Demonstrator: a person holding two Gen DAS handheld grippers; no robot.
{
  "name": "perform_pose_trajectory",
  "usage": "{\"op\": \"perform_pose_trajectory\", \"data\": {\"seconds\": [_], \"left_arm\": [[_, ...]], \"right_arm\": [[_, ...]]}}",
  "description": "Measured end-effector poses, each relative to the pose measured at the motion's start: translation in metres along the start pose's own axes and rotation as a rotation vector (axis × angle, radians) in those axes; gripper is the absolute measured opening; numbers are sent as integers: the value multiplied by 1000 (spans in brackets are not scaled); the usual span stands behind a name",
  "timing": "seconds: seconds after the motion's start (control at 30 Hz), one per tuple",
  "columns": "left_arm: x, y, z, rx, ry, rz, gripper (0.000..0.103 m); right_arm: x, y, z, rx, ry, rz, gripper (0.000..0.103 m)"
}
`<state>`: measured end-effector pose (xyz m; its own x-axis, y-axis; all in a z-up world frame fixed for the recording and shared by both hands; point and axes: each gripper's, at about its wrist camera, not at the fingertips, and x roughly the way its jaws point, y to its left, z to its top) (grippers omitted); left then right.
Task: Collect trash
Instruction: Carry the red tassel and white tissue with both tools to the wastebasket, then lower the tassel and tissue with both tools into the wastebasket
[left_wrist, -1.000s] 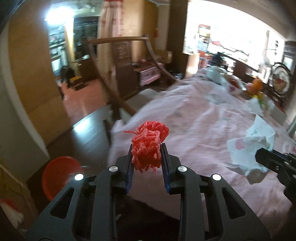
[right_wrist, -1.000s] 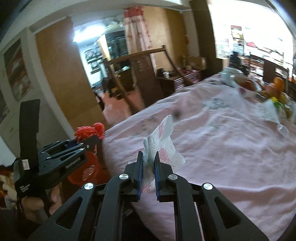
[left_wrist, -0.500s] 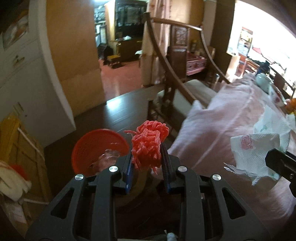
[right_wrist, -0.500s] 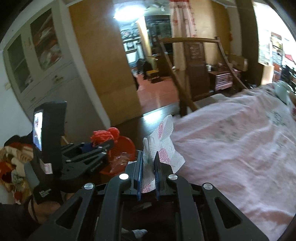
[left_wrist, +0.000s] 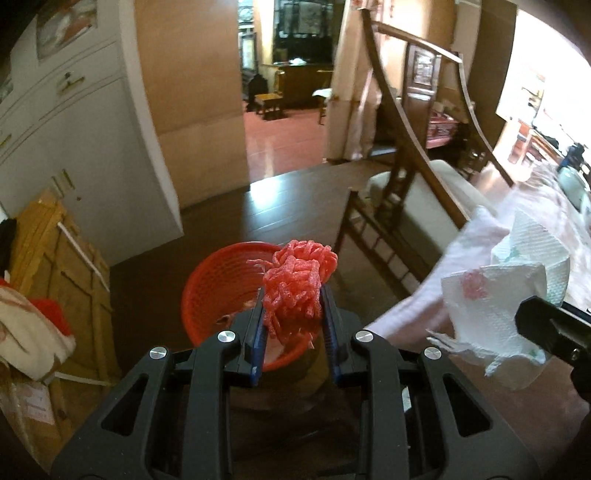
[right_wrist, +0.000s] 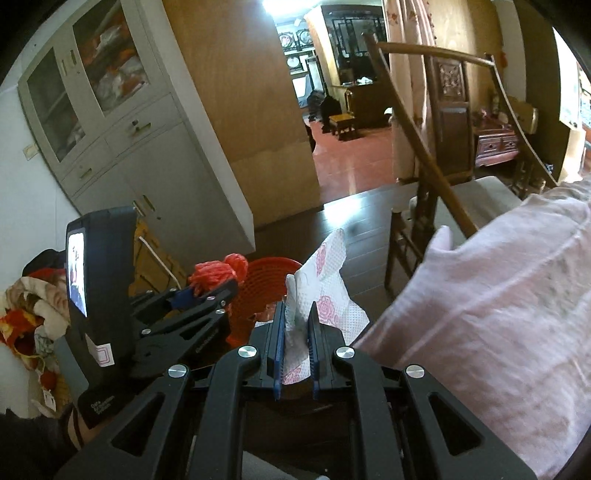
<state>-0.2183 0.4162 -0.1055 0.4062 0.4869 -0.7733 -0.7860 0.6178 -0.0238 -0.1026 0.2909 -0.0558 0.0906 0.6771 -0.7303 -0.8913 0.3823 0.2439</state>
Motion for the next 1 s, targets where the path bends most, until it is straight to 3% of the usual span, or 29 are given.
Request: {"op": "perform_pose_trajectory", "data": {"seconds": [0.43,1.0], "left_arm": [[58,48,2,-77,27,85,28],[124,88,-17,-139,150,174,28]], "right_arm": [[94,11,23,20,99,115,12],[211,27,9,24,281,172,12]]}}
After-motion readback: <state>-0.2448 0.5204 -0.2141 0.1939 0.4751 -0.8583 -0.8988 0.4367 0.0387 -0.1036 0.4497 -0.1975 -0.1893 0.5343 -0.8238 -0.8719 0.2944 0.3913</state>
